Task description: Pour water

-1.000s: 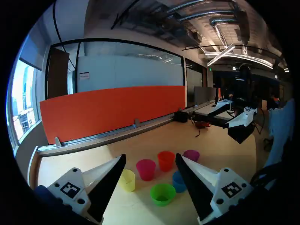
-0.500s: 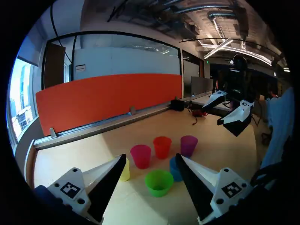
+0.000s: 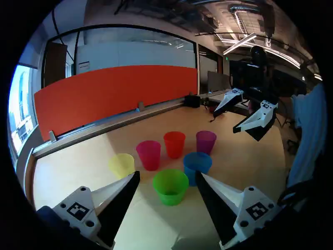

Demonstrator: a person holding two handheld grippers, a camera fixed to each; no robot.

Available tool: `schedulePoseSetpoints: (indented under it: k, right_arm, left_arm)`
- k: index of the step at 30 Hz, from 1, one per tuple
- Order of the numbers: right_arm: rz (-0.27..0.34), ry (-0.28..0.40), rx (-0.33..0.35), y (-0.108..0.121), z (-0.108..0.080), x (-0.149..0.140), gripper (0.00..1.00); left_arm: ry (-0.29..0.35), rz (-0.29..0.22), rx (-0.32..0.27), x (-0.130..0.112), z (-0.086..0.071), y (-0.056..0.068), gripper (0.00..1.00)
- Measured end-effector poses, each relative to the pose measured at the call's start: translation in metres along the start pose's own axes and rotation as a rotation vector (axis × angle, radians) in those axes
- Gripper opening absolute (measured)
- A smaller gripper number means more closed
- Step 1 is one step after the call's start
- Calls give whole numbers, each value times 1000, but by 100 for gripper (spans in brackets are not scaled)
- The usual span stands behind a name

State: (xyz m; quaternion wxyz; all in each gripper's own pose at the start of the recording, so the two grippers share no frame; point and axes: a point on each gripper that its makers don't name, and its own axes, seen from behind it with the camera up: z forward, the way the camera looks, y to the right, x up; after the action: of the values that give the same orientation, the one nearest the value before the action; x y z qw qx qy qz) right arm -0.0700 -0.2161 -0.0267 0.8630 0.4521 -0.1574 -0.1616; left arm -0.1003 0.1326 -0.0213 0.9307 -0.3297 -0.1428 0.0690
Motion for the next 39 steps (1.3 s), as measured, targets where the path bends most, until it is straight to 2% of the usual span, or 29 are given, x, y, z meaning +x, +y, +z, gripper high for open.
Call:
schedulePoseSetpoints:
  k: [8, 24, 39]
  right_arm:
    - [-10, -41, 27, -5, 18, -18, 100]
    - [-17, -111, 63, -5, 44, -43, 100]
    - [-32, -150, 94, -1, 63, -54, 100]
  left_arm:
    - [-52, -1, -5, -25, 8, 2, 98]
    - [-177, 4, -53, -68, 26, 11, 98]
    - [-232, -2, -75, -78, 48, 7, 98]
